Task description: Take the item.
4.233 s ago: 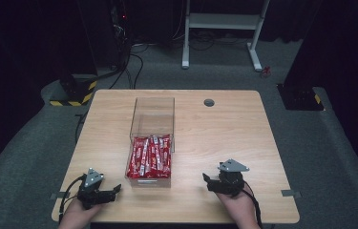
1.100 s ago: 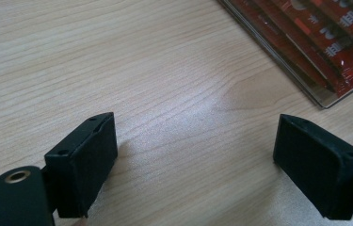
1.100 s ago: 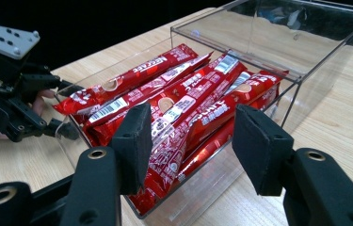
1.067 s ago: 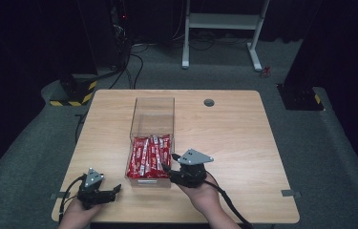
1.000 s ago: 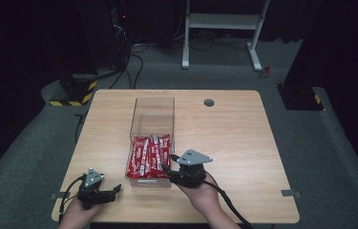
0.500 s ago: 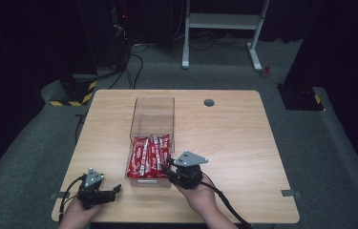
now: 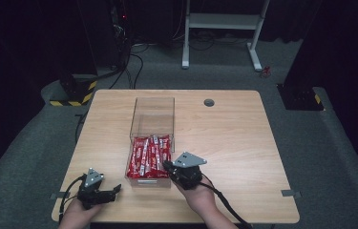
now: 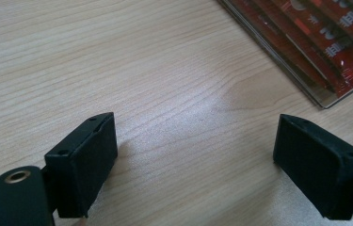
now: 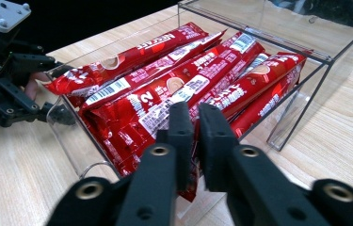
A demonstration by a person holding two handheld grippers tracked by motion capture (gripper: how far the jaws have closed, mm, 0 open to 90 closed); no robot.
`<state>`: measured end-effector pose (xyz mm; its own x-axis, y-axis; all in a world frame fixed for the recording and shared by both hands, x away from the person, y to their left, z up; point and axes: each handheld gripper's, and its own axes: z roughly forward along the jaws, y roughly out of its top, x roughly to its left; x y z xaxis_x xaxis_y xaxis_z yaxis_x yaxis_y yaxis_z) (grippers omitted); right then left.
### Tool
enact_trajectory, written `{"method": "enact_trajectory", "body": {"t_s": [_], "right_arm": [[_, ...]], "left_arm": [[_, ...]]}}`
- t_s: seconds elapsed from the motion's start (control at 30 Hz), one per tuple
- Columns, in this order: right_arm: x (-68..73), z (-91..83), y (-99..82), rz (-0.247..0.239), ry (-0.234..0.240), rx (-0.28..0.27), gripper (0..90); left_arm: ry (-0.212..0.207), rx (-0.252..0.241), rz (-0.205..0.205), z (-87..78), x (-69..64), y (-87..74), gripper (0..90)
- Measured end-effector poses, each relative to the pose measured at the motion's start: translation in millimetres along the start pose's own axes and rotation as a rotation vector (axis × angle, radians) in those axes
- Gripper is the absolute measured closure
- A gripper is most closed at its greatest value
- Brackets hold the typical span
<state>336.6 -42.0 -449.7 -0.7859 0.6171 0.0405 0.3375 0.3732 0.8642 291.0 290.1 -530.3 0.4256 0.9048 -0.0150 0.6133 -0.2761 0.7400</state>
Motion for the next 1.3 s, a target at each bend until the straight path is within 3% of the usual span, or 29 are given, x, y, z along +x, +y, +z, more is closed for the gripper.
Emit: {"method": "enact_trajectory", "body": {"t_s": [1.3], "right_arm": [[4.1,-20.2,-5.4,-0.01,0.016,-0.031,89.5]], "left_arm": [[-0.002,0.0,0.003,-0.3,0.3,-0.1,14.5]]}}
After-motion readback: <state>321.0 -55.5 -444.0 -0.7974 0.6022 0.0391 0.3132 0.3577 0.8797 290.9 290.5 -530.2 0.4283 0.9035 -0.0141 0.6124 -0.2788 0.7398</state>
